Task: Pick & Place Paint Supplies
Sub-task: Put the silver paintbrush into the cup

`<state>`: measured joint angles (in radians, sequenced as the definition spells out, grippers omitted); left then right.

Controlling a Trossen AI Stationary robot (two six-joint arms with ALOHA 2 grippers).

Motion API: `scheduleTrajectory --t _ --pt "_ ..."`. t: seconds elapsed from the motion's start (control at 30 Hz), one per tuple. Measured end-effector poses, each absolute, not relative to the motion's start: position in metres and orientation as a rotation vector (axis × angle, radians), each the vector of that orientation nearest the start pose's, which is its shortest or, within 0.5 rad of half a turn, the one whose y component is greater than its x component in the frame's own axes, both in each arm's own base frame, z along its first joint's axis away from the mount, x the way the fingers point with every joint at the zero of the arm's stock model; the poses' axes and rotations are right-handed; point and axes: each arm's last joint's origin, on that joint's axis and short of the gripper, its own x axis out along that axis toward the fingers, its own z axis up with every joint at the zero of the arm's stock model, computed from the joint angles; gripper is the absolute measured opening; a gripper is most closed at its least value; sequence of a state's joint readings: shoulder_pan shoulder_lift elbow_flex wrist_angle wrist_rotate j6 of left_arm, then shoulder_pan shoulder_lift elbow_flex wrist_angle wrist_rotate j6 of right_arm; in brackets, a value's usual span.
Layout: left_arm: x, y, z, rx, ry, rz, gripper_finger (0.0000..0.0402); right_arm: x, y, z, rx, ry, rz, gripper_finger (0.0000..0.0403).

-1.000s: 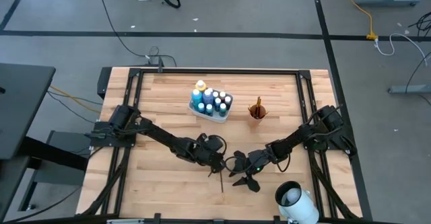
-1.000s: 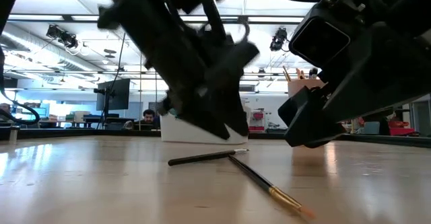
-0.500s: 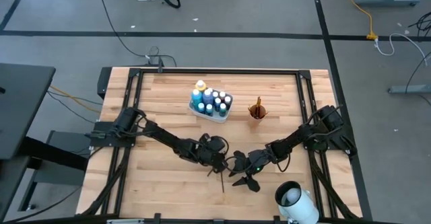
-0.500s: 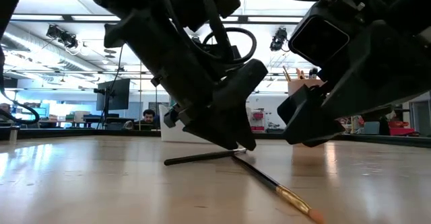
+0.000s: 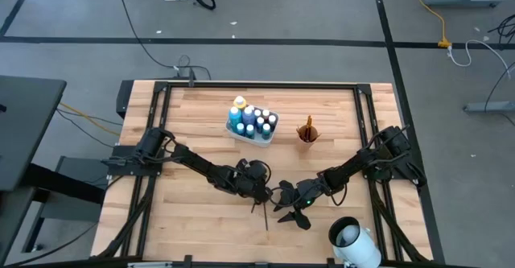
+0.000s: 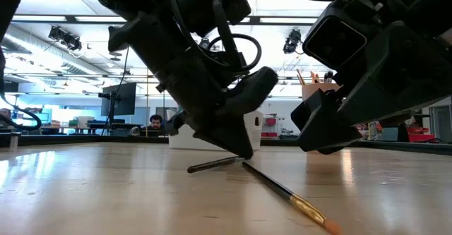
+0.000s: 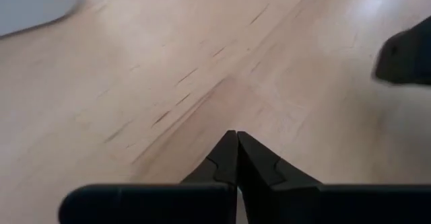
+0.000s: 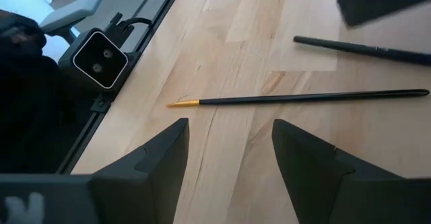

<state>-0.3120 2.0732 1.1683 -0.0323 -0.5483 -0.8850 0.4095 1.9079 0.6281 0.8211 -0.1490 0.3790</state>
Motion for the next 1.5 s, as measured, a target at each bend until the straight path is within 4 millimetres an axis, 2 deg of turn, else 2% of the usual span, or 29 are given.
scheduleTrajectory --t 0.07,0.2,0.4,0.53,0.77,1.0,1.27,1.5 --pt "0.382 -0.108 0.112 -0.407 0.677 0.57 0.0005 0.293 0.132 0.092 0.302 0.558 0.454 0.0215" --pt "0.382 -0.109 0.14 -0.401 0.605 0.54 0.0004 0.293 0.132 0.092 0.302 0.558 0.454 0.0215" --pt "0.38 -0.111 0.152 -0.382 0.605 0.492 0.0004 0.293 0.132 0.093 0.302 0.557 0.454 0.0215" --pt "0.38 -0.113 0.149 -0.458 0.645 0.456 0.003 0.293 0.132 0.093 0.302 0.557 0.454 0.0215" --pt "0.371 -0.111 0.141 -0.463 0.752 0.507 0.0116 0.293 0.132 0.093 0.302 0.557 0.455 0.0215" --pt "0.368 -0.109 0.133 -0.487 0.711 0.508 0.0183 0.293 0.132 0.093 0.292 0.555 0.458 0.0215" --pt "0.373 -0.111 0.11 -0.407 0.734 0.473 0.0194 0.293 0.132 0.093 0.281 0.544 0.463 0.0215" --pt "0.372 -0.112 0.108 -0.389 0.741 0.49 0.0177 0.294 0.132 0.094 0.28 0.541 0.464 0.0215"
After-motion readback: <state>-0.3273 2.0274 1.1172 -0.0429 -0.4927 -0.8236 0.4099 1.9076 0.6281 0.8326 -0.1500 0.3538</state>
